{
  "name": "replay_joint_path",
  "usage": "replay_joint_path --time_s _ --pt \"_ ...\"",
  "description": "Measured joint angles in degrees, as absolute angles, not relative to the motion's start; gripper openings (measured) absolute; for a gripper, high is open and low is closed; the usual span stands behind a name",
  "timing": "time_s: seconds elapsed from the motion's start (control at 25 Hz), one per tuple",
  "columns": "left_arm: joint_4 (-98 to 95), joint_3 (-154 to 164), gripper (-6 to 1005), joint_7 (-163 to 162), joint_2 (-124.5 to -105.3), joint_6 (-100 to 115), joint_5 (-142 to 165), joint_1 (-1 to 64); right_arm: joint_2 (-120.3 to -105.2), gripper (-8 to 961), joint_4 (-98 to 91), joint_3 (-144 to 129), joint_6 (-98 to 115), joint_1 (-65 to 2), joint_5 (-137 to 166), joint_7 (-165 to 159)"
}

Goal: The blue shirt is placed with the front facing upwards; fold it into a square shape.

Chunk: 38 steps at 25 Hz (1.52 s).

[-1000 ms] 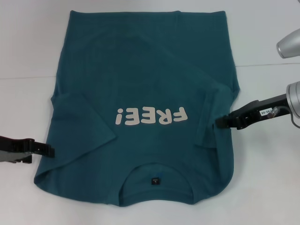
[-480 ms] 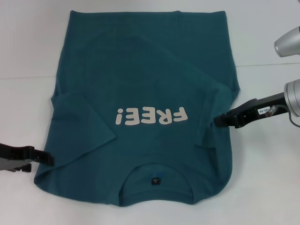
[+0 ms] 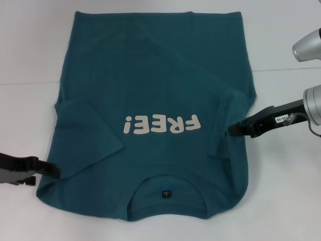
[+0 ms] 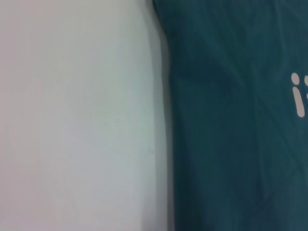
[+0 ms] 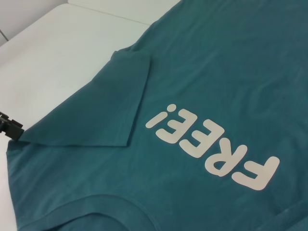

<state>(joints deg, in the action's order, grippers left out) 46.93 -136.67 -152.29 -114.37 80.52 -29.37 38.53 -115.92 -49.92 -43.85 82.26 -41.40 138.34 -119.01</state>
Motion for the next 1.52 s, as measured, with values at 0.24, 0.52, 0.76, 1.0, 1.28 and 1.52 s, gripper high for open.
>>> replay_joint_path --time_s 0.24,0.52,0.76,1.0,1.28,1.52 --pt "47.08 -136.67 754 -152.72 -114.34 81.35 -29.27 38.14 -115.97 14 -49.92 -43.86 82.26 -41.39 138.34 -118.92" --pt "46.75 -136.54 755 -152.75 -114.21 81.6 -29.26 37.85 -116.11 14 -49.92 -44.17 82.27 -41.24 138.34 -118.83" --pt "46.48 -136.26 755 -152.76 -114.16 81.6 -29.26 38.04 -116.19 14 -49.92 -44.21 82.27 -41.22 138.34 -118.82" --pt "46.26 -136.12 750 -152.76 -114.43 81.23 -29.26 38.44 -116.19 14 -49.92 -44.21 82.27 -41.22 138.34 -118.8" --pt "44.55 -136.05 740 -152.76 -114.26 80.83 -29.27 38.99 -116.19 14 -49.92 -44.21 82.06 -41.22 138.34 -118.67" --pt "44.54 -136.05 731 -152.76 -114.39 79.99 -29.27 39.17 -116.19 14 -49.92 -44.29 81.77 -41.22 138.34 -118.59"
